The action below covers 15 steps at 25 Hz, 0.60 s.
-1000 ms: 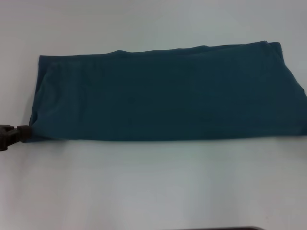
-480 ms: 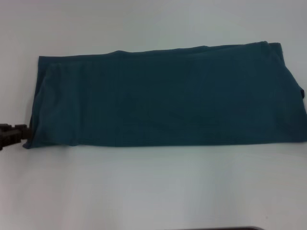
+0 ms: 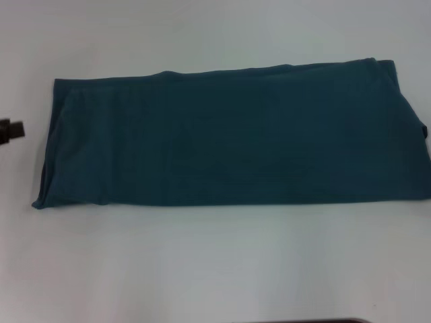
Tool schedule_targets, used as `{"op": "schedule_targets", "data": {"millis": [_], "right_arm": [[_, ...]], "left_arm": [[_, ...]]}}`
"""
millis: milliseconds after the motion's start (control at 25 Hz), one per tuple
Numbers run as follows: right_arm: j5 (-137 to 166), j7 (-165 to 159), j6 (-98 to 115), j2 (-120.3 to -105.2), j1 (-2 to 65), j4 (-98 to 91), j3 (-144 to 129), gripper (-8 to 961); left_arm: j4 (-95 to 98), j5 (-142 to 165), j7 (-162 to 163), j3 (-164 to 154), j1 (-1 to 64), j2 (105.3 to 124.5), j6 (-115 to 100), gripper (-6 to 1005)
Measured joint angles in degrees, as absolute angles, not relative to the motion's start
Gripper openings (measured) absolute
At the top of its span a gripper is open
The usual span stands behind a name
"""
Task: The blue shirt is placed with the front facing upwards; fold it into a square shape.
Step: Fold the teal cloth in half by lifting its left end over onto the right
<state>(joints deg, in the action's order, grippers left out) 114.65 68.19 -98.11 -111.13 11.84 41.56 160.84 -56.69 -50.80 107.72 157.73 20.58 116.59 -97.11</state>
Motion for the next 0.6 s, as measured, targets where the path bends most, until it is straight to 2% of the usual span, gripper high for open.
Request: {"op": "schedule_targets", "data": {"millis": [80, 160, 200, 320, 520, 600], "right_arm": [[113.90, 69.23, -98.03, -111.22, 12.60, 41.48, 160.84, 543], [113.46, 70.11, -97.76, -111.40, 13.52, 41.27, 160.84, 570], [113.31, 70.40, -97.61, -111.49, 13.93, 41.19, 160.84, 583], [113.26, 70.86, -96.10, -111.92, 15.22, 40.52, 160.84, 784], [113.07, 72.95, -92.00, -112.41, 17.08, 36.53, 160.84, 852], [112.73, 74.10, -91.15, -112.75, 17.76, 35.38, 160.84, 852]], "left_arm": [[-56.48, -50.81, 107.71, 158.44, 21.23, 116.84, -96.68, 282], [-55.97, -50.81, 107.47, 158.97, 22.93, 117.88, -94.87, 467], [-55.73, -50.81, 107.40, 158.94, 23.35, 118.23, -94.08, 500], [-54.54, -50.81, 107.01, 158.64, 24.47, 119.44, -92.12, 598], [-51.22, -50.78, 105.23, 158.05, 25.09, 120.86, -89.01, 738], [-49.50, -50.76, 104.73, 157.60, 25.11, 120.98, -87.60, 788]]}}
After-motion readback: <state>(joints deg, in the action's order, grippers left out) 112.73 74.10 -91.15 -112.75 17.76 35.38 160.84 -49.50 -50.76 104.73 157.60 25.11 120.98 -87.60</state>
